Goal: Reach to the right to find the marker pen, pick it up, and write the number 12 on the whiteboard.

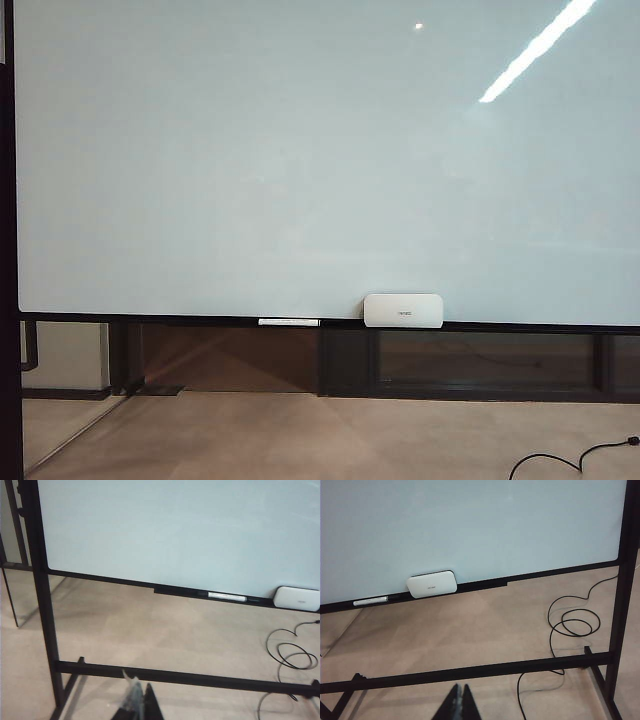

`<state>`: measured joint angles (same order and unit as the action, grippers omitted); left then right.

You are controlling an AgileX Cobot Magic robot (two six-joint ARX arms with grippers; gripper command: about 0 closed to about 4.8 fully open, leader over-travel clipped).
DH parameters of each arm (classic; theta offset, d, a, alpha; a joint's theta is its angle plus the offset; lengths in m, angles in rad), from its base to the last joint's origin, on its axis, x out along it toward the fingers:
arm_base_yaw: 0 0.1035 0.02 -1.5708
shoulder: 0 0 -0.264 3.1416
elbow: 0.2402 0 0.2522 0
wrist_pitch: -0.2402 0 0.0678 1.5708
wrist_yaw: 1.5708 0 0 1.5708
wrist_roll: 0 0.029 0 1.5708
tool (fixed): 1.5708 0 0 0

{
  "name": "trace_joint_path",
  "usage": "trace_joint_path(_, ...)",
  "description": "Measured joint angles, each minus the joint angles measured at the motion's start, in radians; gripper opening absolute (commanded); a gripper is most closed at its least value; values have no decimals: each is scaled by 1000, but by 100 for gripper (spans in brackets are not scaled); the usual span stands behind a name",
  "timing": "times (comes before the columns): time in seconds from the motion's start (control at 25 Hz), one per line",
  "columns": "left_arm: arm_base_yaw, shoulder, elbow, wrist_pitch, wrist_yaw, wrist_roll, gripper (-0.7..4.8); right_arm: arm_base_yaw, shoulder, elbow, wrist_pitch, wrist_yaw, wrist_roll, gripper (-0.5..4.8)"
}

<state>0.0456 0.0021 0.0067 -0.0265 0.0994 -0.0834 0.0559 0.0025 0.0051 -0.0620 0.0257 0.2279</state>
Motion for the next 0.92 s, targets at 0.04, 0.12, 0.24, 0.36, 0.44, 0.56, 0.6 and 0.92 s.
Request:
trace_joint_path(0.04, 0, 0, 0, -2, 16, 0, -5, 0, 0, 0, 0, 0, 0, -6)
trace_joint_path(0.12, 0, 0, 0, -3, 83, 0, -5, 0, 0, 0, 0, 5, -2, -6)
trace_joint_path(0.24, -1, 0, 0, 17, 288, 11, -5, 0, 0, 0, 0, 5, -4, -6)
trace_joint_path(0.36, -2, 0, 0, 48, 414, 17, -5, 0, 0, 0, 10, 0, 0, -6)
trace_joint_path(0.44, -2, 0, 0, 48, 459, 16, -5, 0, 0, 0, 39, -6, 2, -5)
trace_joint_path(0.56, -2, 0, 0, 55, 534, 4, -5, 0, 0, 0, 89, -19, 4, -6)
trace_joint_path(0.6, -2, 0, 0, 68, 549, -9, -5, 0, 0, 0, 105, -19, 4, -6)
trace_joint_path(0.92, -11, 0, 2, 256, 566, -163, -5, 0, 0, 22, 257, -18, 14, -6)
